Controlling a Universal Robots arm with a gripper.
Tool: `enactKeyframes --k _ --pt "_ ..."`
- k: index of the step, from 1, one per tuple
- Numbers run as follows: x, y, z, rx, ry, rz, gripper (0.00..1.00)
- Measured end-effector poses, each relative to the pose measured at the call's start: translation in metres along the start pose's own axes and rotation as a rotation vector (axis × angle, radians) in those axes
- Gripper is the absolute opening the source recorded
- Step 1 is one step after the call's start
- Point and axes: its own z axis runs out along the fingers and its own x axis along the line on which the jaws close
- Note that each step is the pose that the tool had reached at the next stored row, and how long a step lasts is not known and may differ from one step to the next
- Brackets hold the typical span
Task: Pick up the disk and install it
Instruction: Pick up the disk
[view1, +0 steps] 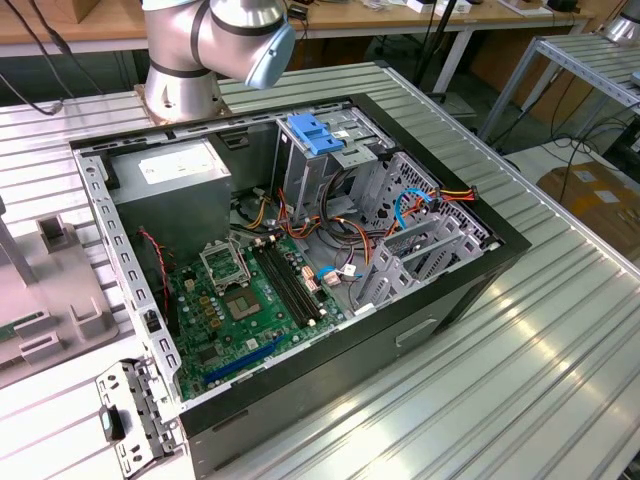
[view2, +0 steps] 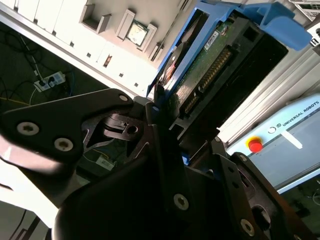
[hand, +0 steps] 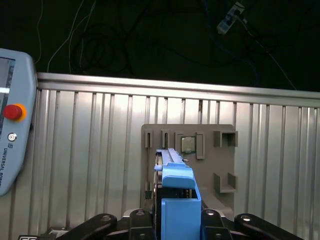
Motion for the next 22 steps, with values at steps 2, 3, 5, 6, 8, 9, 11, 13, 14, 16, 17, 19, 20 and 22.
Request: enactKeyframes --k 2,3,5,6,8,9,11,13,14,16,17,19,20,22 --pt "0.0003 -0.0022 -0.0001 0.0000 0.0000 0.000 0.37" --pt "0.0004 -0.0031 -0.0001 0.0001 0.0000 0.000 0.37" --pt "0.0006 -0.0050 -0.0003 -0.0001 0.0000 0.000 0.37" --pt "0.0007 -0.0057 -0.0003 0.0000 0.0000 0.000 0.37" --pt "0.0010 -0.0077 -0.0004 -0.0001 0.0000 0.000 0.37" --pt "0.0011 -0.0087 -0.0004 0.0000 0.0000 0.000 0.37" --pt "0.0013 -0.0099 -0.0005 0.0000 0.0000 0.000 0.37" --pt "0.0015 -0.0108 -0.0005 0.0000 0.0000 0.000 0.37" --pt "0.0016 -0.0112 -0.0005 0.0000 0.0000 0.000 0.37" --pt "0.0020 -0.0123 -0.0006 -0.0001 0.0000 0.000 0.37" --pt "0.0023 -0.0128 -0.0006 0.0000 0.0000 0.000 0.37" --pt "0.0025 -0.0137 -0.0007 -0.0001 0.0000 0.000 0.37" --pt "0.0027 -0.0141 -0.0007 -0.0001 0.0000 0.000 0.37" --pt "0.0029 -0.0150 -0.0008 -0.0001 0.0000 0.000 0.37"
